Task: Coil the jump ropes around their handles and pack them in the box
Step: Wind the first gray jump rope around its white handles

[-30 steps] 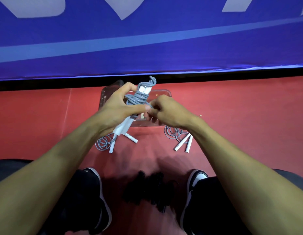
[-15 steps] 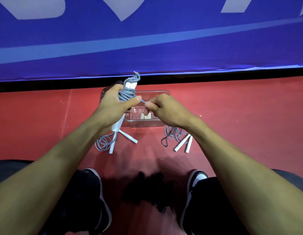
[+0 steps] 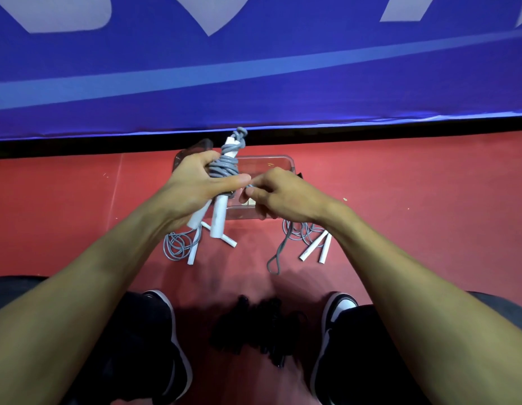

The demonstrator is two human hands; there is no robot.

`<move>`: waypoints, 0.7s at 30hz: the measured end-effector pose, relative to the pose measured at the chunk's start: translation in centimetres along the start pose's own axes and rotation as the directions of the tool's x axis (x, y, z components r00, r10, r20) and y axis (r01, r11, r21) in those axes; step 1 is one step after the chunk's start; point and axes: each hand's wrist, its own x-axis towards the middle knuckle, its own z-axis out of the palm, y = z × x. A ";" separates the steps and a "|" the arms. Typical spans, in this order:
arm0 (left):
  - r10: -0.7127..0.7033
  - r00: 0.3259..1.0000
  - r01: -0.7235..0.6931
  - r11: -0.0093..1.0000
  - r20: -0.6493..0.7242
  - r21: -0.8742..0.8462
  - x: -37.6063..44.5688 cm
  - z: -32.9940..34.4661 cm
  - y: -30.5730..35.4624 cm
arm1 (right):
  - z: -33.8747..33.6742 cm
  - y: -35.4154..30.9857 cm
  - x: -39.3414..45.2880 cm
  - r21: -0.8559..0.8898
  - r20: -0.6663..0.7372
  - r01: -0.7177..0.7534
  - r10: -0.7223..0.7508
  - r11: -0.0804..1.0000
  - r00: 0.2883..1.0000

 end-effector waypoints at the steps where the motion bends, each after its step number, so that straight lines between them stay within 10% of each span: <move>1: 0.018 1.000 -0.018 1.000 -0.020 0.019 0.0 0.1 0.0 | 0.0 -0.1 -0.1 0.020 0.017 0.003 -0.003 1.000 1.000; 13: 0.089 0.996 -0.089 0.995 0.002 0.037 -0.2 0.5 -0.4 | 0.8 -0.5 -0.1 0.026 -0.118 0.050 -0.047 0.998 0.992; 21: 0.008 0.996 0.020 0.956 0.094 -0.291 -0.2 0.7 0.1 | 0.4 -0.3 0.1 -0.071 -0.157 0.017 -0.028 0.997 0.987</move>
